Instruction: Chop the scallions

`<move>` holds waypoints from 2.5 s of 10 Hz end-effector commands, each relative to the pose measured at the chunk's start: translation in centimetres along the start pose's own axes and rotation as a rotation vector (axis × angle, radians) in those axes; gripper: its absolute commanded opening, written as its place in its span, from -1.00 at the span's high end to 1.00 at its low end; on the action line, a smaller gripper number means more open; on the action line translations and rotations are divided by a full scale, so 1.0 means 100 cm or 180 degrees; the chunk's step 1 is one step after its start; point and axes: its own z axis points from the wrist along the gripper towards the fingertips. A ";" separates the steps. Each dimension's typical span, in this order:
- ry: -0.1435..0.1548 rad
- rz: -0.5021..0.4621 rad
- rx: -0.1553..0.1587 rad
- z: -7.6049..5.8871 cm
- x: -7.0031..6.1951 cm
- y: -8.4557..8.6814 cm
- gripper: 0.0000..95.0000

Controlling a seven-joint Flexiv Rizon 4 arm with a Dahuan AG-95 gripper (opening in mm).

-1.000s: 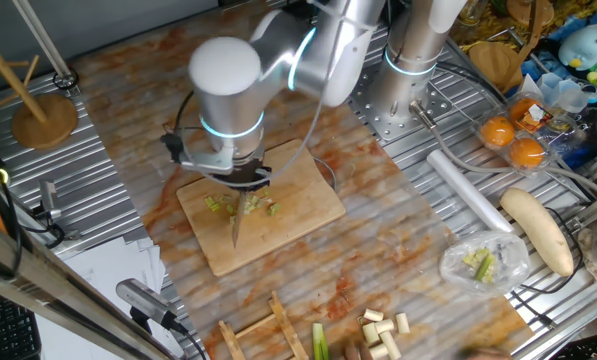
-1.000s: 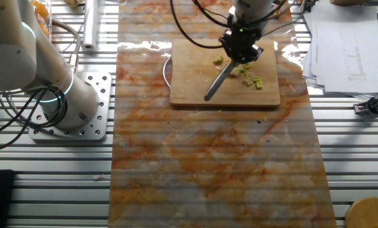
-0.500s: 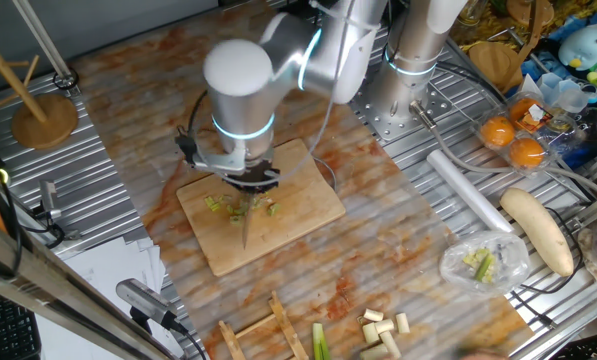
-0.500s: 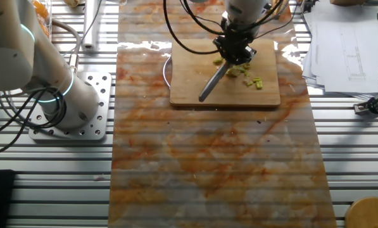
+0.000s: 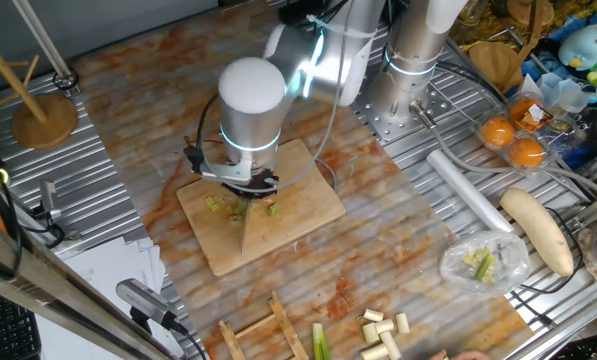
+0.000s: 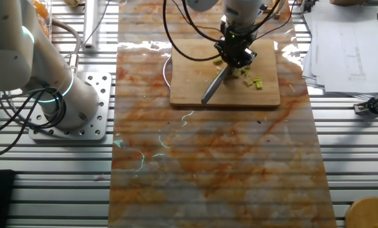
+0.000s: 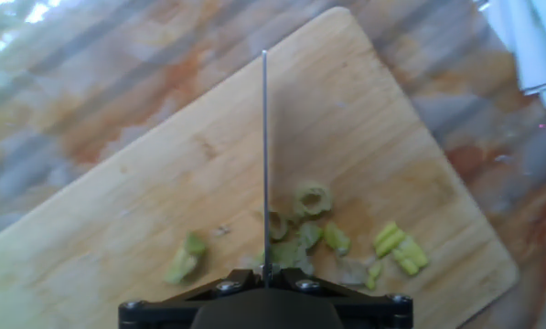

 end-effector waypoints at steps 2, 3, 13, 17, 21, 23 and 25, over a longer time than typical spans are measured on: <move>-0.0007 0.0102 -0.0347 0.011 0.007 -0.007 1.00; 0.0069 -0.0082 -0.0029 0.013 0.008 -0.009 1.00; -0.0044 0.0047 -0.0448 -0.045 0.007 0.040 1.00; -0.0062 0.0041 -0.0453 -0.032 -0.008 0.048 1.00; -0.0041 0.0044 -0.0432 -0.022 -0.015 0.055 1.00; -0.0015 0.0027 -0.0383 -0.019 -0.016 0.060 1.00; -0.0003 0.0025 -0.0330 -0.012 -0.018 0.058 1.00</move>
